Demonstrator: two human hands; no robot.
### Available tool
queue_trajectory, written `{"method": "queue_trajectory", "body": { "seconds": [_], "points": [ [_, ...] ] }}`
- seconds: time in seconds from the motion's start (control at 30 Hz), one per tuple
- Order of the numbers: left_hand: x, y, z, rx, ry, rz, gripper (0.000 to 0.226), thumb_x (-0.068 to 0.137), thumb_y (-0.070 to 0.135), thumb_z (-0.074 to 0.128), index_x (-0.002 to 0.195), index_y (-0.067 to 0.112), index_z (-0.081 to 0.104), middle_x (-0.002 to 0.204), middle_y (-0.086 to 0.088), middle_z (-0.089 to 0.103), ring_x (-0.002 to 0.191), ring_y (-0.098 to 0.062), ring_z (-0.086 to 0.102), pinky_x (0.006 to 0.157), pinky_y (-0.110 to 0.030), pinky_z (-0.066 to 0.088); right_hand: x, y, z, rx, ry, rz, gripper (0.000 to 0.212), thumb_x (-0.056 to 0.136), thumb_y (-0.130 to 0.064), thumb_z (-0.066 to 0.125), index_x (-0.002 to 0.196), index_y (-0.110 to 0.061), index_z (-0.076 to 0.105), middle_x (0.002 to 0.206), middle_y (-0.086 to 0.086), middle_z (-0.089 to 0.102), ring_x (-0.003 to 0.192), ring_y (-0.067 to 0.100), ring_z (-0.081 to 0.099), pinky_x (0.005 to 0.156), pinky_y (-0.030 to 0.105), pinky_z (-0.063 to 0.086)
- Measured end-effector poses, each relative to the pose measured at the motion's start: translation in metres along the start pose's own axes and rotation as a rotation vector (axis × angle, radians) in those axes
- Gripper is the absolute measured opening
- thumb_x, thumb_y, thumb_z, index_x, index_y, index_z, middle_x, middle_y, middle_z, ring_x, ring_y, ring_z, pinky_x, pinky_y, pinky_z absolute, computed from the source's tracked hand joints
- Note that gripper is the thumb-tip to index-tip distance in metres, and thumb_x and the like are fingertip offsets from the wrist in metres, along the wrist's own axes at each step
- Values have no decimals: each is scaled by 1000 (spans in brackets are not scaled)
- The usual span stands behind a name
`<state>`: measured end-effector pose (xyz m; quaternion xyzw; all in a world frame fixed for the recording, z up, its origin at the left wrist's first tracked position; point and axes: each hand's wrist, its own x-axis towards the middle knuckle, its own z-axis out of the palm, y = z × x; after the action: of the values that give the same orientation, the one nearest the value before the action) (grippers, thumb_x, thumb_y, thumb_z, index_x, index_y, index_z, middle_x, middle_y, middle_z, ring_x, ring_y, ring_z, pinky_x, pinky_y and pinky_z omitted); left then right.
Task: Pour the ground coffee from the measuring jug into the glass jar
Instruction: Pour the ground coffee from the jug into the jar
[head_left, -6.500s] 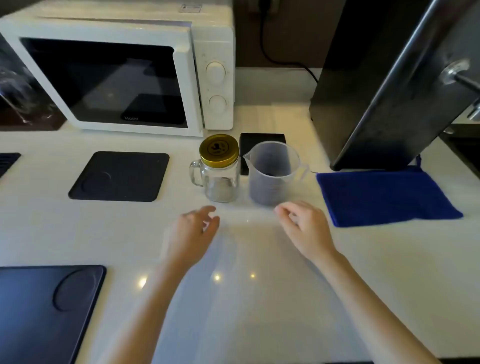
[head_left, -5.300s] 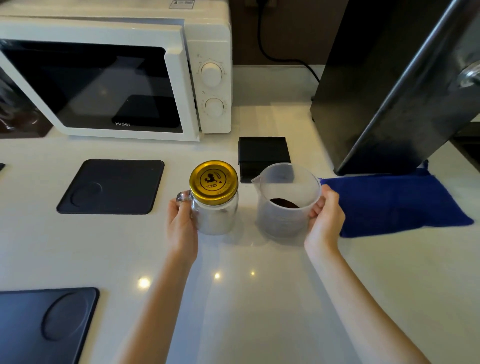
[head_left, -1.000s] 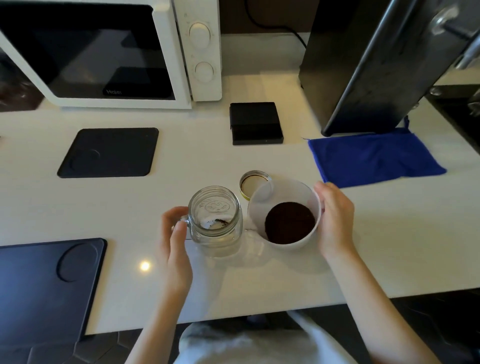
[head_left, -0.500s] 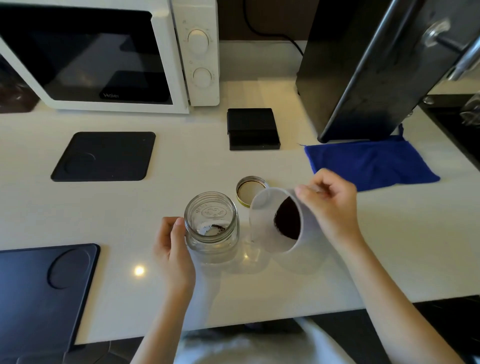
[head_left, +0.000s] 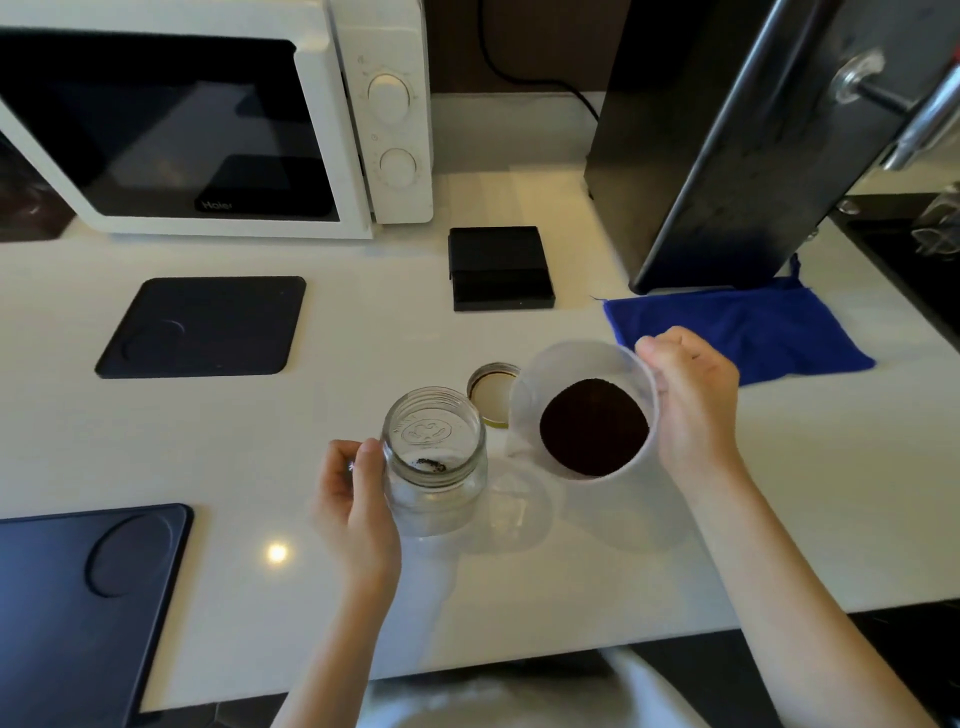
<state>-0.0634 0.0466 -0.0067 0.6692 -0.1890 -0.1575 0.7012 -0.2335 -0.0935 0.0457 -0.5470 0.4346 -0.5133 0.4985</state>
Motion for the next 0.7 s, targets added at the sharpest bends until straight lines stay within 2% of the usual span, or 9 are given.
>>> {"method": "queue_trajectory", "body": {
  "seconds": [0.07,0.13,0.27,0.33,0.43,0.5,0.53,0.63,0.7],
  "points": [
    [2,4,2,36,-72,34,29,79,32,49,59,13,42,49,12,45,50,-2,35,49,-13,28,7,-8,0,53,46,2,33,69,-17,56,43,-20,36,44,-10,32,50,10,29,50,28,28],
    [4,10,5,86,-144,78,36,79,37,53,60,8,44,51,9,47,50,-2,36,49,-12,28,14,-16,2,71,74,1,28,68,-19,56,52,-6,37,51,-1,34,51,11,34,49,27,32],
    [5,22,14,267,-201,149,38,85,24,60,62,-3,47,44,4,41,47,-4,41,47,-11,32,26,-26,6,22,52,-79,27,76,-19,56,56,-6,44,51,-3,40,50,6,40,47,21,36],
    [7,25,17,346,-214,157,40,84,29,59,62,-3,47,47,3,39,47,-5,40,47,-13,33,30,-29,10,-55,21,-124,29,77,-24,56,60,-3,47,55,0,43,51,7,44,48,20,39],
    [11,27,19,393,-245,152,46,84,33,58,58,-2,44,44,4,36,46,-8,37,45,-15,31,37,-32,15,-76,-69,-158,29,68,-40,60,56,-16,48,56,-3,49,59,16,50,55,27,44],
    [13,27,18,387,-261,139,46,83,34,59,53,3,42,39,5,37,45,-8,37,44,-15,29,42,-34,17,-144,-144,-185,33,67,-46,60,58,-16,49,56,-8,52,60,10,52,56,26,45],
    [13,27,17,378,-271,135,45,82,34,60,51,6,42,39,7,39,44,-8,36,44,-16,28,44,-35,18,-173,-179,-201,39,67,-48,60,60,-12,50,57,-6,53,60,9,51,57,25,44],
    [14,27,18,361,-309,131,46,80,34,62,48,11,41,39,7,38,43,-9,33,43,-16,25,52,-41,22,-249,-279,-295,48,70,-46,62,65,0,49,66,16,53,65,16,49,60,24,41],
    [15,28,20,361,-324,120,47,79,36,64,47,8,43,37,6,33,42,-10,31,42,-17,24,56,-46,25,-321,-325,-361,40,69,-44,62,62,-6,49,61,4,52,63,8,47,58,16,38]
  ]
}}
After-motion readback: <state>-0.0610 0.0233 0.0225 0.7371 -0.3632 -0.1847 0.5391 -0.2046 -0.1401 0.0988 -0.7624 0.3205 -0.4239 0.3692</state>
